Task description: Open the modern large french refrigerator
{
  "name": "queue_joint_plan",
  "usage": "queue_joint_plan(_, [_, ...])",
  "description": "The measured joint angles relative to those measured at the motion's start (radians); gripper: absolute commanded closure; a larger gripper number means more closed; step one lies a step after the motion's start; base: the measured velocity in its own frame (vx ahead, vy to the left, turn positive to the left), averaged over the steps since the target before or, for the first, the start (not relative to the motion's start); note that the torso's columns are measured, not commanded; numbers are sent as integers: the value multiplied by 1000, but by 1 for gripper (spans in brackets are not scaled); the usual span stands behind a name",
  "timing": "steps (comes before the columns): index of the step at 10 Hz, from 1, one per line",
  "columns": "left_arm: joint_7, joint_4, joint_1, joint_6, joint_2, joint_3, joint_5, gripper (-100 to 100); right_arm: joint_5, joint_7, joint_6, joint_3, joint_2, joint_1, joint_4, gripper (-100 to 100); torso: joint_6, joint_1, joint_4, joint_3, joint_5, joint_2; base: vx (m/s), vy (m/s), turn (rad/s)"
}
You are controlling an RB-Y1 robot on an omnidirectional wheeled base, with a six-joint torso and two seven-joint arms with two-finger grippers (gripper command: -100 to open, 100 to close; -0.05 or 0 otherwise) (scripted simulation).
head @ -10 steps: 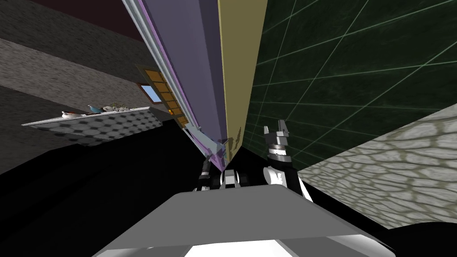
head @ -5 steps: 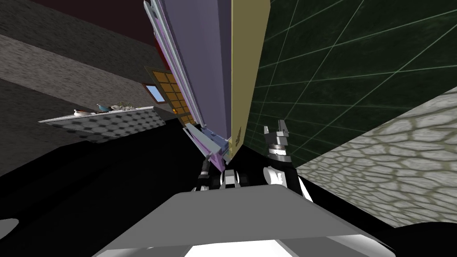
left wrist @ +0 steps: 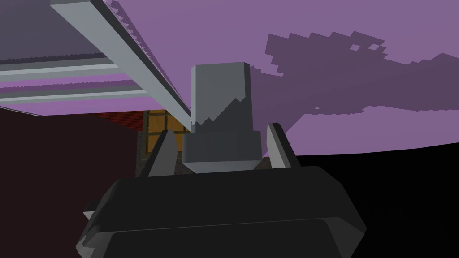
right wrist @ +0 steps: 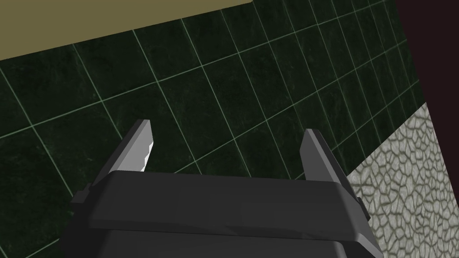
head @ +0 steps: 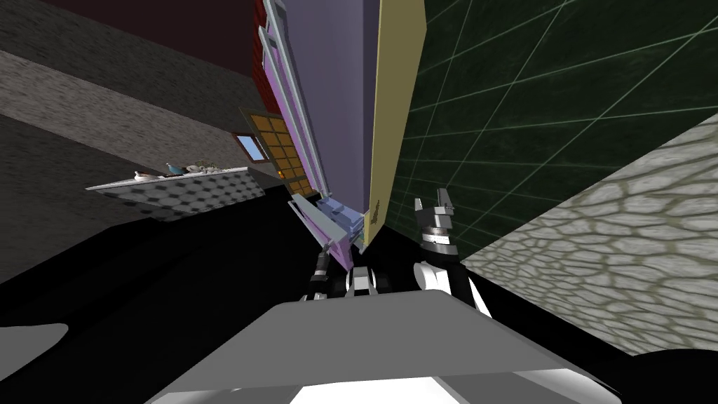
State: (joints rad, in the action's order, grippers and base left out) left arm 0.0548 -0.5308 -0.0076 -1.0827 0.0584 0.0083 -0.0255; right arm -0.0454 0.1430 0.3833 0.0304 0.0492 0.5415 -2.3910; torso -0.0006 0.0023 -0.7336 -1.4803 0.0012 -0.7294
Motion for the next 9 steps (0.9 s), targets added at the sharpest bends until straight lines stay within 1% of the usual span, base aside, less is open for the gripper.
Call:
queue_joint_plan(1, [5, -3, 1, -1, 3, -1, -1, -100, 0, 0, 0, 0, 0, 0, 0, 0, -1, 4, 0, 3, 1, -5, -132, 52, -82])
queue_joint_plan(2, [6, -12, -10, 16, 6, 10, -4, -100, 0, 0, 0, 0, 0, 0, 0, 0, 0, -2, -2, 3, 0, -5, -109, -19, -144])
queue_joint_plan(3, [11, 32, -54, 24, 18, 33, -5, -100, 0, 0, 0, 0, 0, 0, 0, 0, 1, -7, -3, 3, -2, -6, -132, -41, -114])
queue_joint_plan(4, [14, 94, -102, 13, 28, 58, -7, -100, 0, 0, 0, 0, 0, 0, 0, 0, 2, -6, -5, 4, -2, -7, -98, -31, -42])
queue_joint_plan(5, [13, 101, -121, 18, 28, 68, -9, -100, 0, 0, 0, 0, 0, 0, 0, 0, 1, -3, -4, 3, -1, -6, -41, -16, 6])
queue_joint_plan(6, [15, 72, -113, 40, 30, 69, -12, -100, 0, 0, 0, 0, 0, 0, 0, 0, 0, -1, -3, 2, -1, -5, -71, -7, -74])
queue_joint_plan(7, [20, 12, -99, 83, 32, 77, -19, -100, 0, 0, 0, 0, 0, 0, 0, 0, 1, -1, -4, 4, -1, -8, -67, -7, -47])
queue_joint_plan(8, [20, 26, -119, 95, 34, 85, -19, -100, 0, 0, 0, 0, 0, 0, 0, 0, 1, -1, -5, 4, -1, -8, -24, -6, 0])
queue_joint_plan(9, [20, 55, -136, 84, 36, 90, -18, -100, 0, 0, 0, 0, 0, 0, 0, 0, 0, -2, -4, 3, -1, -7, -59, -2, -84])
